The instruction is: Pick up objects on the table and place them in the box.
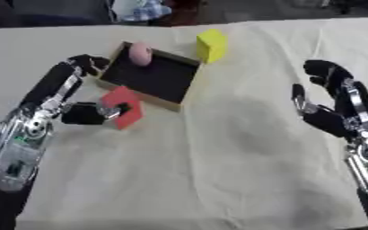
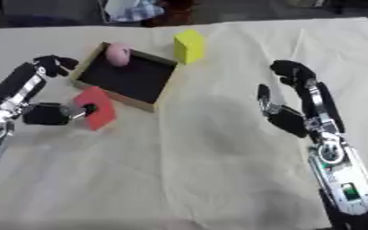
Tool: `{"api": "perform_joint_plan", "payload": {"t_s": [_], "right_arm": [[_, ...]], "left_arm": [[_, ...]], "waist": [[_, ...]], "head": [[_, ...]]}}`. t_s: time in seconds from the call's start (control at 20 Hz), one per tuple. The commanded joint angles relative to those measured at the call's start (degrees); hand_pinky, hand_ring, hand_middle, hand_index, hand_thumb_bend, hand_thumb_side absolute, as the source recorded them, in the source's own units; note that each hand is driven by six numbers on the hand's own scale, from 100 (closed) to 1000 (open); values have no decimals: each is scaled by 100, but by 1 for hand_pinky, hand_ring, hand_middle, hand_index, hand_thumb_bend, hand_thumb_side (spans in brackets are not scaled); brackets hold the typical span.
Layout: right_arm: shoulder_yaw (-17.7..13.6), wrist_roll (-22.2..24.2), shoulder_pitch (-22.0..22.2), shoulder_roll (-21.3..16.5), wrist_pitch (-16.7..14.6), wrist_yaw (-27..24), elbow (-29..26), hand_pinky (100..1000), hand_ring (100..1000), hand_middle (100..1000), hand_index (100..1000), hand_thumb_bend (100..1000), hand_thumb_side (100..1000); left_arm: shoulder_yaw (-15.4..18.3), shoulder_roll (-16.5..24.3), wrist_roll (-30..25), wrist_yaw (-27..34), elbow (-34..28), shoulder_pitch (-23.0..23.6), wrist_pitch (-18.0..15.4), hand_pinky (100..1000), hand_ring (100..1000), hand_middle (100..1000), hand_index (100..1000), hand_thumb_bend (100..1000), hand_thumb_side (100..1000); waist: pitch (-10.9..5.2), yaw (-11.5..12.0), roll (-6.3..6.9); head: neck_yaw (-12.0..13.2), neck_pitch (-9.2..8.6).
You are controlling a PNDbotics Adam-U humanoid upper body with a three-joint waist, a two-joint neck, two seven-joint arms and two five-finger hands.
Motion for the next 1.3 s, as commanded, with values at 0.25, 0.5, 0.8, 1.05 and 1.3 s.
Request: {"api": "perform_joint_plan", "payload": {"t_s": [0.25,0.5,0.8,1.05,1.3], "right_arm": [[-17,-8,-49,-86,2,-25,-51,868,849,818,757,170,113],[-15,-3,-45,-83,1,-27,-49,868,849,818,755,168,114],[-16,0,-40,-81,0,-28,-48,868,849,818,752,164,116],[-15,1,-37,-75,1,-28,-45,868,849,818,751,160,119],[-14,-1,-40,-74,2,-29,-42,868,848,818,751,157,121]], "left_arm": [[-45,49,-57,-74,364,-96,-45,809,762,749,866,631,384],[-69,-28,-10,-184,670,-139,-76,808,762,749,866,637,384],[-92,-108,5,-261,907,-178,-120,807,759,745,865,633,392],[-93,-172,53,-275,1035,-214,-131,796,740,718,850,634,405],[-100,-196,90,-278,1089,-228,-139,777,711,682,822,615,387]], "waist": [[-146,-15,63],[-149,-28,70],[-151,-36,71],[-156,-39,71],[-158,-45,72]], "head": [[8,4],[14,8],[16,15],[20,14],[23,14]]}}
